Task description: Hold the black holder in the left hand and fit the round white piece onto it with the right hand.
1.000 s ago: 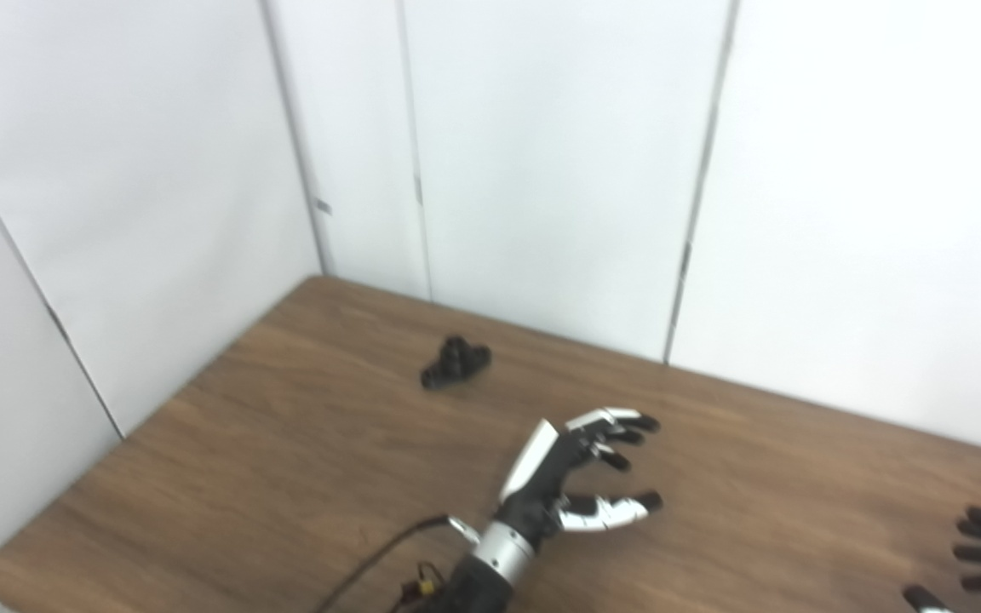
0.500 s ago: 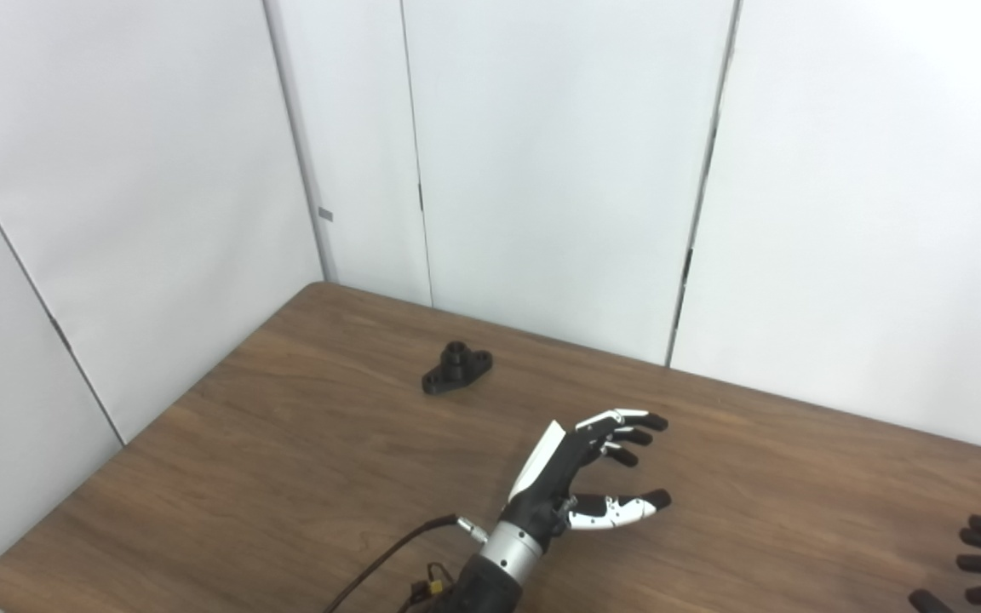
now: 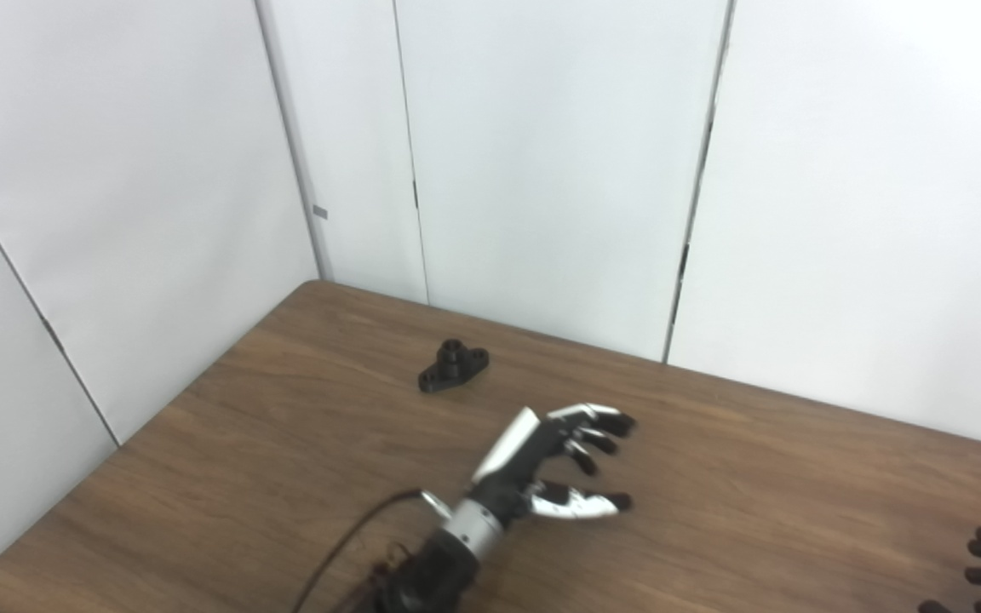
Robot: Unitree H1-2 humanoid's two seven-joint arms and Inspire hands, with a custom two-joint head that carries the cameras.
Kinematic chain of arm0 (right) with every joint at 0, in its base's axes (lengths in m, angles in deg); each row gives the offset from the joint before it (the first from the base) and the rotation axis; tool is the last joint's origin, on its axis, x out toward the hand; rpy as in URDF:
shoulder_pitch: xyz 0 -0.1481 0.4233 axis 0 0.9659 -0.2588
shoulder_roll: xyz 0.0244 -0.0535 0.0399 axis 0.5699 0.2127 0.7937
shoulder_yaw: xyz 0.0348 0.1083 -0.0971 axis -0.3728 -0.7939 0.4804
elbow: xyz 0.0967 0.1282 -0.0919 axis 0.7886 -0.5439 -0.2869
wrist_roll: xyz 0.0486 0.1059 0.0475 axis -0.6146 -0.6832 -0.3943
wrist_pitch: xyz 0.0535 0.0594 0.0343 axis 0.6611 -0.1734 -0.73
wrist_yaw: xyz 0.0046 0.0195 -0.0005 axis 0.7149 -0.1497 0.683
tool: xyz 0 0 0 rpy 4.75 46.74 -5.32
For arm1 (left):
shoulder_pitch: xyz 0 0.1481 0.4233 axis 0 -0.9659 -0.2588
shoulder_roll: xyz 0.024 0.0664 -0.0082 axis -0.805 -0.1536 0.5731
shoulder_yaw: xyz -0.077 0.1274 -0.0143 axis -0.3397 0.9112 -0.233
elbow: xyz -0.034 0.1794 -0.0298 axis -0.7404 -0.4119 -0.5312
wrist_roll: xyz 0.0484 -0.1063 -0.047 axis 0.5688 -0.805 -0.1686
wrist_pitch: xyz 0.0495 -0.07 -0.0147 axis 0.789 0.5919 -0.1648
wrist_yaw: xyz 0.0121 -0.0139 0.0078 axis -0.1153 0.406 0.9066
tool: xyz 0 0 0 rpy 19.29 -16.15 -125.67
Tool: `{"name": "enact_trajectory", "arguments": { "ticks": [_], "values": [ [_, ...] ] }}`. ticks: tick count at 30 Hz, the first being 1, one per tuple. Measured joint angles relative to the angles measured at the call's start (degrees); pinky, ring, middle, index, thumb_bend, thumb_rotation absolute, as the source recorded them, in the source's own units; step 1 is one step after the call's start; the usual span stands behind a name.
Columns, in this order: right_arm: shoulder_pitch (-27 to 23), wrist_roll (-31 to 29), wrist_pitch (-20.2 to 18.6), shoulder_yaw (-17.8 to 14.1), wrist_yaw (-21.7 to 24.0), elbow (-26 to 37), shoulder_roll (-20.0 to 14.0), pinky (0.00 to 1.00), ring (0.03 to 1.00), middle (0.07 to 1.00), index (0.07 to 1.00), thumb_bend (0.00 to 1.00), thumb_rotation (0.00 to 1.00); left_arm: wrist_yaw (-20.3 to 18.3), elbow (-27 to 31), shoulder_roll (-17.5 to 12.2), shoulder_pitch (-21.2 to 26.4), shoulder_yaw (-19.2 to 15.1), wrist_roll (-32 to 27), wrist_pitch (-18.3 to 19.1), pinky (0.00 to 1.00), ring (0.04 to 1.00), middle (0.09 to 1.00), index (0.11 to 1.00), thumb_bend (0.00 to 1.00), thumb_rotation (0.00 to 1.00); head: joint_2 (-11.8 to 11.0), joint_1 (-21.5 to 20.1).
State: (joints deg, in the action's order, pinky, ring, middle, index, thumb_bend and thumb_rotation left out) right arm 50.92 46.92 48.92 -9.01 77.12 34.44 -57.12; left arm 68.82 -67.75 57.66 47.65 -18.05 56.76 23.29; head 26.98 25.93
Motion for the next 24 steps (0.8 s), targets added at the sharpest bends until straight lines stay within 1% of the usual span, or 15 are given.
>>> {"name": "enact_trajectory", "arguments": {
  "ticks": [2,4,5,7,9,10,11,14,16,18,20,22,24],
  "values": [
    [0.0,0.0,0.0,0.0,0.1,0.0,0.0,0.48,0.617,0.682,0.683,0.52,0.00,0.1,0.1,-1.0,0.5,-1.0,0.1,0.6,0.60,0.738,0.771,0.737,0.77,0.00,0.1,0.1],
    [0.0,0.1,0.0,0.0,0.1,0.0,0.0,0.49,0.619,0.683,0.684,0.52,0.00,0.3,1.1,-1.4,0.7,-1.9,0.3,2.3,0.60,0.758,0.787,0.740,0.77,0.01,0.1,0.3],
    [0.0,0.1,0.0,0.0,0.1,0.0,0.0,0.49,0.619,0.684,0.684,0.52,0.00,0.4,1.5,-1.6,0.9,-2.3,0.5,2.7,0.62,0.776,0.799,0.742,0.77,0.03,0.0,0.3],
    [0.0,0.1,0.0,0.0,0.1,0.1,0.0,0.49,0.619,0.685,0.686,0.51,0.00,0.6,2.0,-2.3,1.5,-3.0,1.3,2.9,0.68,0.821,0.825,0.748,0.77,0.05,0.0,0.3],
    [0.0,0.1,-0.1,0.1,0.2,0.2,0.0,0.49,0.618,0.687,0.687,0.51,0.00,0.6,2.2,-3.4,2.1,-3.6,2.2,3.5,0.70,0.820,0.830,0.748,0.78,0.09,0.0,0.3],
    [0.0,0.1,-0.2,0.1,0.4,0.3,0.0,0.49,0.620,0.689,0.688,0.51,0.00,0.6,2.7,-4.1,2.2,-4.0,2.8,4.2,0.69,0.806,0.828,0.747,0.78,0.09,0.0,0.3],
    [0.2,0.1,-0.4,0.0,0.5,0.4,0.0,0.49,0.621,0.690,0.689,0.51,0.00,0.8,3.2,-4.8,2.3,-4.4,3.9,4.8,0.68,0.796,0.823,0.743,0.78,0.09,0.0,0.3],
    [0.4,0.3,-1.2,0.0,0.7,0.6,0.0,0.48,0.617,0.689,0.691,0.52,0.00,1.3,4.1,-6.4,2.6,-5.6,5.9,5.8,0.74,0.820,0.828,0.739,0.77,0.05,0.1,0.3],
    [0.5,0.4,-1.3,0.0,0.8,0.7,0.0,0.48,0.616,0.686,0.688,0.52,0.00,2.0,4.5,-6.9,2.9,-6.8,6.3,7.0,0.71,0.819,0.831,0.745,0.77,0.01,0.1,0.3],
    [0.5,0.4,-1.3,0.0,0.8,0.7,0.0,0.48,0.615,0.686,0.686,0.51,0.00,2.8,4.8,-7.1,3.4,-7.8,6.3,7.1,0.72,0.816,0.819,0.732,0.77,0.00,0.1,0.3],
    [0.5,0.4,-1.3,0.0,0.9,0.7,0.0,0.48,0.614,0.685,0.686,0.51,0.00,3.7,4.8,-7.2,4.1,-8.6,7.0,7.1,0.71,0.817,0.818,0.722,0.78,0.00,0.2,0.3],
    [0.5,0.3,-1.3,0.0,0.9,0.7,0.0,0.48,0.608,0.682,0.682,0.51,0.00,5.3,4.8,-7.6,4.8,-9.1,8.9,7.3,0.72,0.830,0.832,0.723,0.78,0.01,0.2,0.3],
    [0.5,0.3,-1.3,0.0,1.0,0.7,0.0,0.48,0.609,0.681,0.681,0.51,0.00,6.6,4.7,-8.4,5.7,-9.6,10.7,8.5,0.73,0.849,0.855,0.717,0.79,0.05,0.2,0.3]
  ]
}}
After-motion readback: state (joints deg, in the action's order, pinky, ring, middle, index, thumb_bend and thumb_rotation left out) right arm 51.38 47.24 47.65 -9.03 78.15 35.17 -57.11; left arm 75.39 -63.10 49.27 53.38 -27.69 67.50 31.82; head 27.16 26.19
